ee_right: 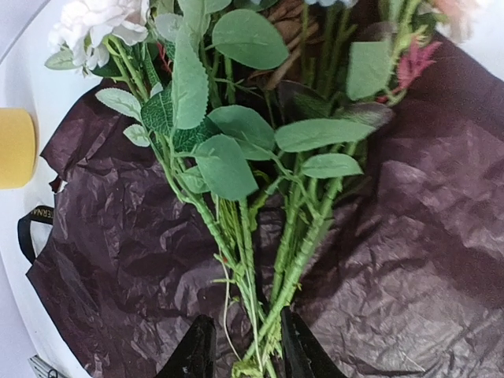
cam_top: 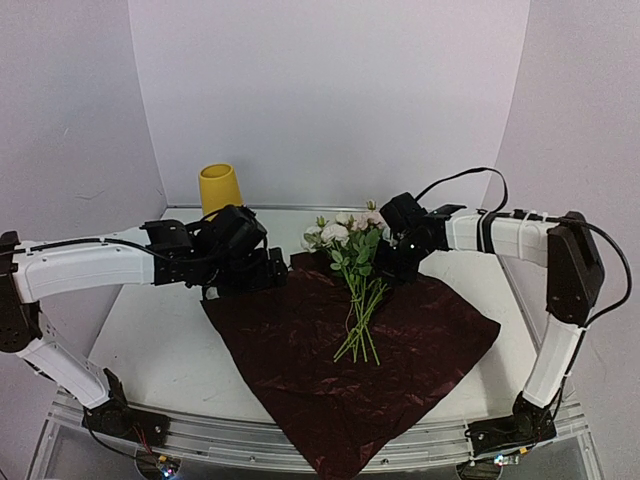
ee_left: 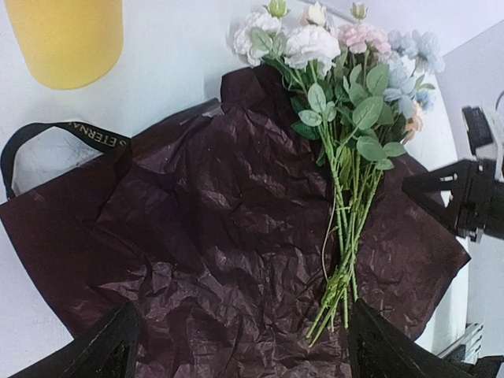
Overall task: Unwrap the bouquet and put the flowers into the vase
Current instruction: Pick up the fake flower from the wrapping paper.
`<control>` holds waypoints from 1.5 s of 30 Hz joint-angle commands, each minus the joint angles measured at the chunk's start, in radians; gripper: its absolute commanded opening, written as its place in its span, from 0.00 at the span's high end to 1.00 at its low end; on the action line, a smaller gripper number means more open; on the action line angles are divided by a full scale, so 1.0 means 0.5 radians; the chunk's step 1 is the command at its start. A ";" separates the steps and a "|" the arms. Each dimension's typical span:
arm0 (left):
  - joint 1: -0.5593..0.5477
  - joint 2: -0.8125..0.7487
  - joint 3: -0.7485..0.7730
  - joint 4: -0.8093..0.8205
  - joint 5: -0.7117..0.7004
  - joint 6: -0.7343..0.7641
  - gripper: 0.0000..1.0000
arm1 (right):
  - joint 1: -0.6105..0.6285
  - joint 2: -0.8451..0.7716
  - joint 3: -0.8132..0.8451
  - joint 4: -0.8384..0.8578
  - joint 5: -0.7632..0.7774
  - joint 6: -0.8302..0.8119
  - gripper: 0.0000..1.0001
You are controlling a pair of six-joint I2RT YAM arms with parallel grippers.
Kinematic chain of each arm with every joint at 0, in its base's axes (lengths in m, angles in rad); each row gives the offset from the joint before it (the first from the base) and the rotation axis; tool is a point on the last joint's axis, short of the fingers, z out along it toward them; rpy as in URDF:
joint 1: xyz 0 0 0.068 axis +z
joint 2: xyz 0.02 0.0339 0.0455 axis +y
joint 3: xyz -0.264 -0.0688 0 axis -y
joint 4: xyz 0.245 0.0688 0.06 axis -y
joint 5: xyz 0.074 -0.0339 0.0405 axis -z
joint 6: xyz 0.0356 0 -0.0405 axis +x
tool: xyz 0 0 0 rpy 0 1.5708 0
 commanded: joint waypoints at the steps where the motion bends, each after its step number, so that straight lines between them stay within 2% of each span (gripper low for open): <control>1: 0.002 0.112 0.133 0.023 0.087 0.091 0.07 | -0.007 0.160 0.172 -0.056 -0.074 -0.071 0.71; 6: 0.003 0.228 0.238 0.022 0.173 0.186 0.08 | -0.026 0.278 0.237 -0.056 -0.037 -0.092 0.73; 11: 0.002 0.288 0.285 0.020 0.228 0.228 0.10 | -0.048 0.389 0.303 -0.056 -0.037 -0.112 0.82; 32: 0.002 0.389 0.330 0.017 0.250 0.248 0.11 | -0.087 0.656 0.457 -0.056 -0.055 -0.275 0.85; 36: 0.003 0.413 0.355 0.013 0.257 0.256 0.11 | -0.098 0.712 0.494 -0.056 -0.105 -0.300 0.89; 40: 0.005 0.439 0.384 0.007 0.264 0.257 0.11 | -0.108 0.711 0.505 -0.056 -0.130 -0.325 1.00; 45: 0.005 0.476 0.435 0.005 0.268 0.256 0.11 | -0.109 0.537 0.444 -0.055 -0.113 -0.344 1.00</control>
